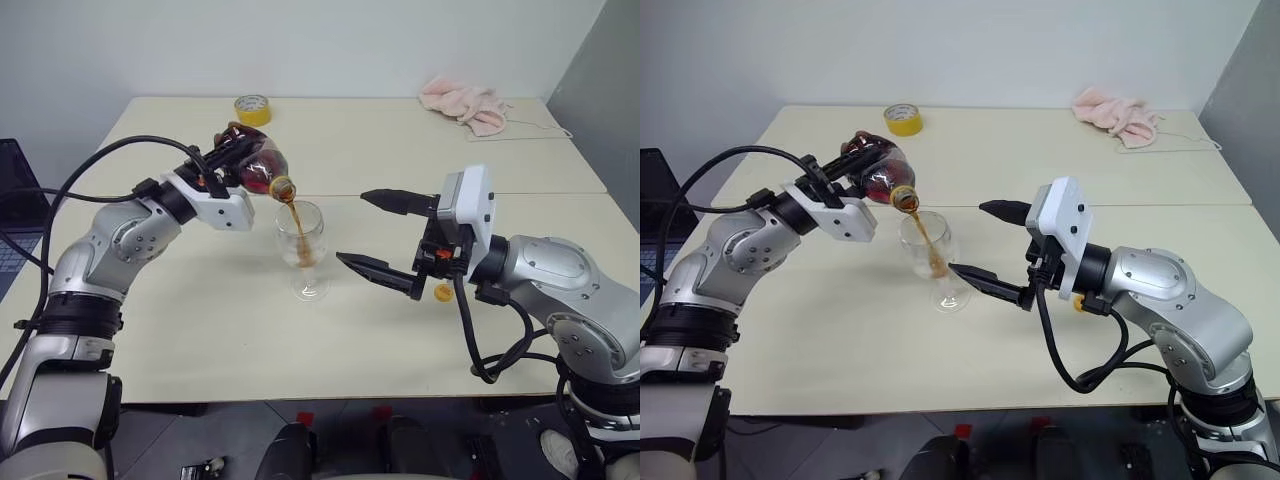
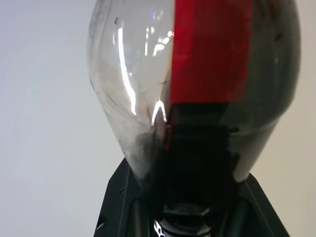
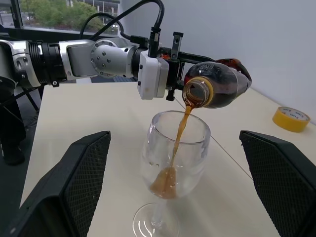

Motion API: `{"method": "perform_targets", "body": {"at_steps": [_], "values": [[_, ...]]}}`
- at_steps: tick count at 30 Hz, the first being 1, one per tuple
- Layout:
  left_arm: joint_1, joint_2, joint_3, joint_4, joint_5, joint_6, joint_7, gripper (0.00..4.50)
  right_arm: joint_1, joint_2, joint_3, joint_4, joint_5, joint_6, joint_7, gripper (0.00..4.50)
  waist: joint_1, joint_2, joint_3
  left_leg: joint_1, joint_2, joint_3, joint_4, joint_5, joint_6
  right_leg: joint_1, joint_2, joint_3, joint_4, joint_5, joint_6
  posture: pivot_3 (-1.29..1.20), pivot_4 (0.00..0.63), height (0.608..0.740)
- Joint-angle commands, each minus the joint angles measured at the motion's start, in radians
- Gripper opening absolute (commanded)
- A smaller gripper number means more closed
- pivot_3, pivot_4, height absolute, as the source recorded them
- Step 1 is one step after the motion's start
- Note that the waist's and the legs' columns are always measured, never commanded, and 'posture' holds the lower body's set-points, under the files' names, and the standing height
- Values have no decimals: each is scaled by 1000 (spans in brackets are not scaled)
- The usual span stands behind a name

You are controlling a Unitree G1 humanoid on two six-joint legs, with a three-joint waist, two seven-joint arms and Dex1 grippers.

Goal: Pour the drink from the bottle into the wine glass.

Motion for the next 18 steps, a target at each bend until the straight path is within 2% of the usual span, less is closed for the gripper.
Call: {"method": "perform_targets", "body": {"at_steps": [1, 18], "values": [[-33, 26, 17, -14, -4, -15, 32, 878, 1, 3, -14, -25, 11, -12, -1, 4500, -1, 0, 0, 0, 0, 0, 0, 0, 0, 0, 0, 0, 0, 0, 0, 0, 150, 740], [-45, 37, 13, -2, 12, -22, 47, 872, 20, 1, -11, -31, 6, -20, 4, 4500, -4, 0, 0, -1, 0, 1, 0, 0, 0, -4, 0, 1, 6, 0, 0, 0, 150, 740]]}}
